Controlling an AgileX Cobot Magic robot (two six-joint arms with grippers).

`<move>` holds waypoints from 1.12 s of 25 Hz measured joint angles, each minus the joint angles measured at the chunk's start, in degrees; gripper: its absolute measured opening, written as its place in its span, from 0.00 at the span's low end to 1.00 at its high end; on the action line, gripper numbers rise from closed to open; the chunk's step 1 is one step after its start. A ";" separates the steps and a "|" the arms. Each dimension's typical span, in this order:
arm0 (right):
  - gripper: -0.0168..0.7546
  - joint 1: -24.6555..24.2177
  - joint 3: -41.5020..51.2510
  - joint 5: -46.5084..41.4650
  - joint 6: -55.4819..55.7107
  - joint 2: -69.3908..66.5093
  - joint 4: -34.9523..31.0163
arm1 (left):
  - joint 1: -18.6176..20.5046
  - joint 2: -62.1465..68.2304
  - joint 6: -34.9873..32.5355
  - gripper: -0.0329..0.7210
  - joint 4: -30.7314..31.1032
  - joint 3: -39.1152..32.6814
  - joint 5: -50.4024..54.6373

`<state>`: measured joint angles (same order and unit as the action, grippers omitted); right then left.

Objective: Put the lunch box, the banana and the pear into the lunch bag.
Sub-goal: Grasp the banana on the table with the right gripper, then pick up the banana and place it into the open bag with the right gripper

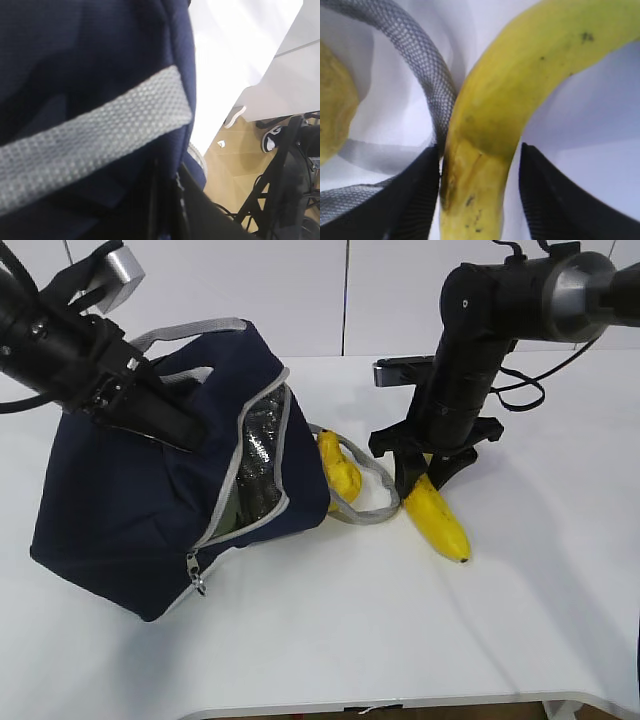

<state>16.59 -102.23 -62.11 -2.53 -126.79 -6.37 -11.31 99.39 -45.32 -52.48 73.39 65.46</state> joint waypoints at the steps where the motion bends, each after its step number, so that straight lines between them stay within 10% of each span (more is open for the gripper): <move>1: 0.49 0.00 0.00 0.00 0.00 0.00 0.00 | 0.00 0.00 0.00 0.03 -0.27 0.00 0.12; 16: 0.40 0.00 -7.63 -7.53 -0.86 0.00 -0.84 | 0.00 0.00 0.00 0.03 -1.35 0.04 0.53; 28: 0.40 0.12 -9.06 -8.35 -3.54 5.59 -18.72 | 0.00 0.00 2.55 0.03 -1.55 0.04 -1.03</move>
<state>16.71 -111.28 -70.46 -6.07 -121.20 -25.09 -11.31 99.39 -42.77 -54.03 73.43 64.43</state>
